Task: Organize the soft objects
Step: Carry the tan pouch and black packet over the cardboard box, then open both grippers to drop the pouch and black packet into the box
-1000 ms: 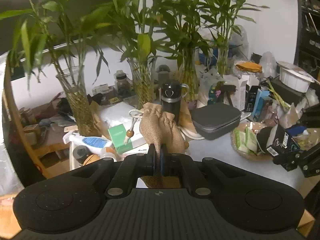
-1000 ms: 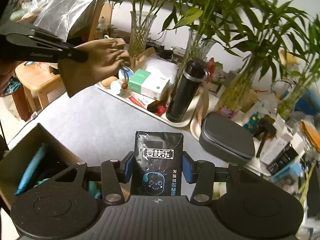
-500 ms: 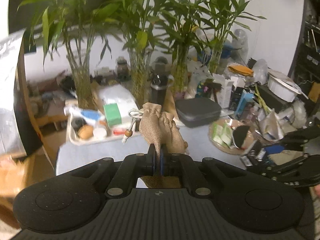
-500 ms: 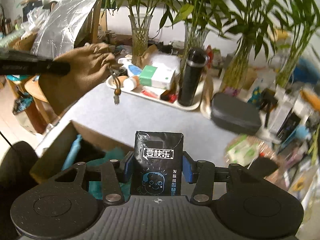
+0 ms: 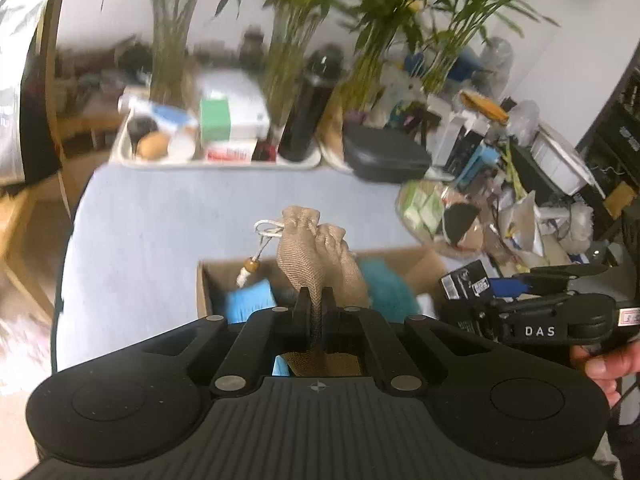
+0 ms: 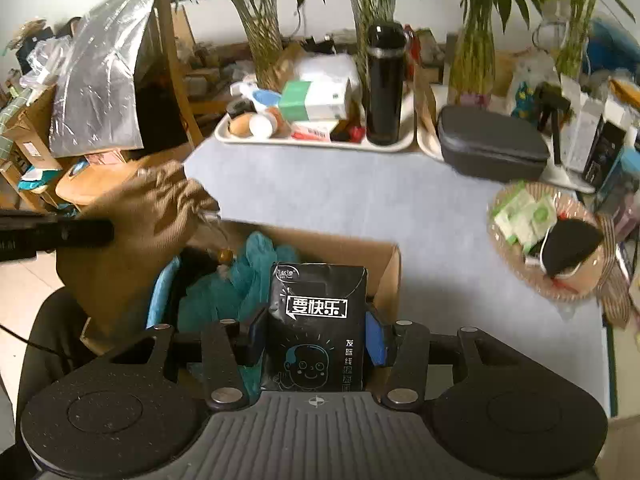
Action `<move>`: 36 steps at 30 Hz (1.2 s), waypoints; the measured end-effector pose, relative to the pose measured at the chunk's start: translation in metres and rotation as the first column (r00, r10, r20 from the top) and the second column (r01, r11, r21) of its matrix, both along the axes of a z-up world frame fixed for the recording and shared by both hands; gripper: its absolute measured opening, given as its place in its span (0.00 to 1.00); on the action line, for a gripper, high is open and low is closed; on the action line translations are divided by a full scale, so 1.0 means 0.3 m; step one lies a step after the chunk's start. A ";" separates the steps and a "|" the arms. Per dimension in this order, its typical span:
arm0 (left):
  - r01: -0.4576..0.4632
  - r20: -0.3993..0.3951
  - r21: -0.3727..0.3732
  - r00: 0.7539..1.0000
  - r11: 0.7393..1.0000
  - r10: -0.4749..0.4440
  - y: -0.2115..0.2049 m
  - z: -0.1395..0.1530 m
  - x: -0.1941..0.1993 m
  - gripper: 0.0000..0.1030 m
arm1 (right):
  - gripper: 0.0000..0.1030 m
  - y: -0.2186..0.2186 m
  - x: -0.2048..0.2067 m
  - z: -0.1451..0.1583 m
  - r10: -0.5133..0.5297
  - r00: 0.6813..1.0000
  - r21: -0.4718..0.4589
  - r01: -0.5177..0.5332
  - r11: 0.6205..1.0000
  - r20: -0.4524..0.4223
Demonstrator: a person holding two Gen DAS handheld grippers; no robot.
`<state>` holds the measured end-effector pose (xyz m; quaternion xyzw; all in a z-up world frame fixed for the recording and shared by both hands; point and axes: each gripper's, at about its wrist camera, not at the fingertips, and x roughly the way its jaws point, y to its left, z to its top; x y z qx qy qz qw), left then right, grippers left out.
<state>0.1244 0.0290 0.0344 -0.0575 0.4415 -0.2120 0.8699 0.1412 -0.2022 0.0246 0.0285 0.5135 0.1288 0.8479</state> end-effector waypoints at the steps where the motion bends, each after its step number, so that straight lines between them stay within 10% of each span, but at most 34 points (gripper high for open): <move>1: -0.004 -0.015 0.001 1.000 1.000 0.004 0.001 -0.018 -0.001 0.04 | 0.50 0.007 -0.003 -0.008 -0.001 1.000 -0.005 0.001 1.000 -0.005; 26: -0.002 -0.026 0.012 1.000 1.000 0.002 -0.007 -0.041 -0.021 0.05 | 0.51 0.027 -0.021 -0.009 0.010 1.000 -0.025 -0.010 1.000 0.004; 29: 0.016 -0.002 0.025 1.000 1.000 -0.016 -0.014 -0.032 -0.030 0.08 | 0.73 0.036 -0.026 0.004 0.027 0.999 -0.031 -0.027 0.999 0.019; 31: 0.018 0.025 0.049 1.000 0.999 -0.019 -0.025 -0.018 -0.043 0.39 | 0.97 0.043 -0.038 0.022 0.038 0.998 -0.044 -0.036 0.998 0.058; 33: 0.009 0.062 0.053 0.998 0.999 -0.012 -0.026 -0.003 -0.057 0.69 | 0.98 0.048 -0.043 0.034 0.041 0.997 -0.060 -0.037 0.998 0.073; 36: -0.016 0.123 0.101 0.992 0.995 0.004 -0.033 0.019 -0.080 0.78 | 1.00 0.048 -0.049 0.046 0.033 0.995 -0.079 -0.025 0.997 0.091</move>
